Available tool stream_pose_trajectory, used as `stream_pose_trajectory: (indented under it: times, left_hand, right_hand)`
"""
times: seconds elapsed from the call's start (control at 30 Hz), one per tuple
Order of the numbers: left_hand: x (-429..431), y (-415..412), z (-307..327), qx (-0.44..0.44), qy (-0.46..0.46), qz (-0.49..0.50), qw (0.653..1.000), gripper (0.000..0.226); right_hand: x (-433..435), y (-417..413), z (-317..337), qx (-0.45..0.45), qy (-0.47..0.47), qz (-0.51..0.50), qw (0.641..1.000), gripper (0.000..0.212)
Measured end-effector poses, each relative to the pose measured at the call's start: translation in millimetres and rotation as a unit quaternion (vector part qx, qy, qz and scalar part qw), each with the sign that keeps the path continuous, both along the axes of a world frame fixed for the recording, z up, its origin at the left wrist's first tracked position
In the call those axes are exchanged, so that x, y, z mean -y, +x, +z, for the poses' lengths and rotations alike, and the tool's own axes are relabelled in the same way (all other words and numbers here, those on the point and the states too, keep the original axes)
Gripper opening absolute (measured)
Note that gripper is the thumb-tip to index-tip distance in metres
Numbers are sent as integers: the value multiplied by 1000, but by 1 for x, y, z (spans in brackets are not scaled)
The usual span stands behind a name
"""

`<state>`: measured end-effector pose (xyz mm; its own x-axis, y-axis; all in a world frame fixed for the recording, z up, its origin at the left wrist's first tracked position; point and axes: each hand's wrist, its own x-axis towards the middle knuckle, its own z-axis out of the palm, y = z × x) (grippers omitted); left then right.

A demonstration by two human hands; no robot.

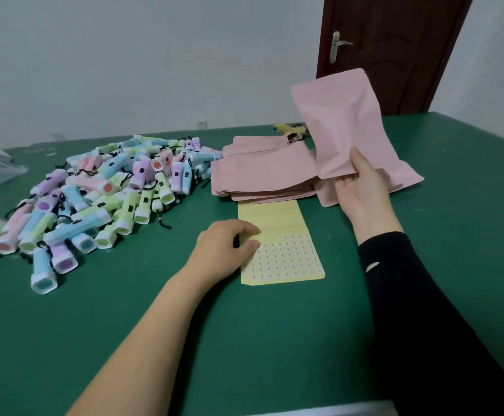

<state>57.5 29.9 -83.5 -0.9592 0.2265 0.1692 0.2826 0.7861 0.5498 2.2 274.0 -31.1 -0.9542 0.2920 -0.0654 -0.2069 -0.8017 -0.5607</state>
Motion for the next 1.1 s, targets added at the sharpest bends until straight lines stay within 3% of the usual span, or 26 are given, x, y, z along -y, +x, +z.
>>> stream_pose_trajectory:
  times: [0.17,0.33,0.6,0.87,1.1]
  left_hand:
    - [-2,0,-1,-6,-21,-4,1000,22]
    - [-1,-1,-1,0,-25,-4,1000,23]
    - [-2,-1,-2,-2,-37,-4,999,25]
    - [-2,-1,-2,1,-42,2,999,25]
    - [-3,-1,-3,1,-36,8,999,24]
  right_hand:
    - [-14,-15,-12,45,61,-72,995,27]
    - [-19,-23,-25,69,106,-93,988,28]
    - [-14,-34,-33,44,17,-37,998,11]
    - [-15,-47,-39,34,11,41,999,21]
    - [-14,-69,-31,47,-19,43,998,38]
